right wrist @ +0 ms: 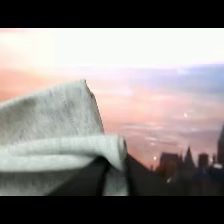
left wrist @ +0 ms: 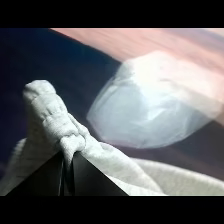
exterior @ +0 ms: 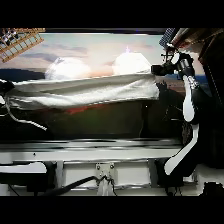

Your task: Fold the clothes and pants, and hang the long-sleeved shirts on hangers.

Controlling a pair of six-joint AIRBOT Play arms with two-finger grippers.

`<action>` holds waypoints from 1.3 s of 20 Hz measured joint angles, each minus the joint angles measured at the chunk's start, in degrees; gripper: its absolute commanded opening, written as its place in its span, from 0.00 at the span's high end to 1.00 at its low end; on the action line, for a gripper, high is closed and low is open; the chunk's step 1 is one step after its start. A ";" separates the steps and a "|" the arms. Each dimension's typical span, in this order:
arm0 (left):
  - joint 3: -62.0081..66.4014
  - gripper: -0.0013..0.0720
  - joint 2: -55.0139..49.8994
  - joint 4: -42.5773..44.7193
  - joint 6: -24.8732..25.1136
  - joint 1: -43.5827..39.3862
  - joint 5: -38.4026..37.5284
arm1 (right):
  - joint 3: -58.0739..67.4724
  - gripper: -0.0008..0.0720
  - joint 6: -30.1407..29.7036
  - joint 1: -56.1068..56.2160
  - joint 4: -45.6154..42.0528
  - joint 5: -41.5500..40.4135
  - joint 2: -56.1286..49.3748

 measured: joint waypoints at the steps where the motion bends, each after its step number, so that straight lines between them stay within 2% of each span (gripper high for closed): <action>1: 0.31 0.33 -0.55 -0.81 -0.02 -0.66 0.52 | 0.61 0.20 0.00 -0.02 0.52 -0.63 -0.66; 4: 0.98 0.30 -0.37 -2.10 -0.02 -2.27 0.59 | 1.68 0.23 0.50 0.00 2.29 -0.83 -0.72; 6: 1.20 0.30 1.68 -2.45 0.04 -2.69 -2.12 | 1.99 0.33 1.11 0.00 2.84 1.49 0.81; 7: 1.25 0.34 3.28 -2.34 0.42 -2.64 -5.07 | 1.99 0.33 1.57 0.00 3.08 3.48 1.99; 9: 1.33 0.51 7.10 -1.01 1.03 -2.08 -13.66 | 1.01 0.33 2.64 0.00 3.23 7.08 5.25; 13: 0.59 0.51 14.82 0.57 0.76 -0.04 -33.53 | -7.04 0.33 3.67 0.42 3.78 9.75 15.76; 14: -0.39 0.47 16.59 0.61 0.55 0.26 -37.09 | -10.19 0.33 3.67 0.61 4.00 9.79 18.75; 16: -3.23 0.30 19.41 0.55 0.26 0.63 -41.09 | -17.88 0.33 3.67 0.92 4.35 9.62 25.20; 18: -6.84 0.21 20.85 -0.42 -1.05 1.14 -42.05 | -26.34 0.33 3.65 1.05 4.79 8.11 31.69; 21: -10.78 0.20 20.39 -6.82 -3.48 4.11 -40.48 | -38.73 0.33 3.63 1.16 5.27 5.05 40.79; 26: -12.74 0.19 15.28 -24.04 4.35 9.66 -37.86 | -51.52 0.36 3.61 1.18 5.62 2.05 49.86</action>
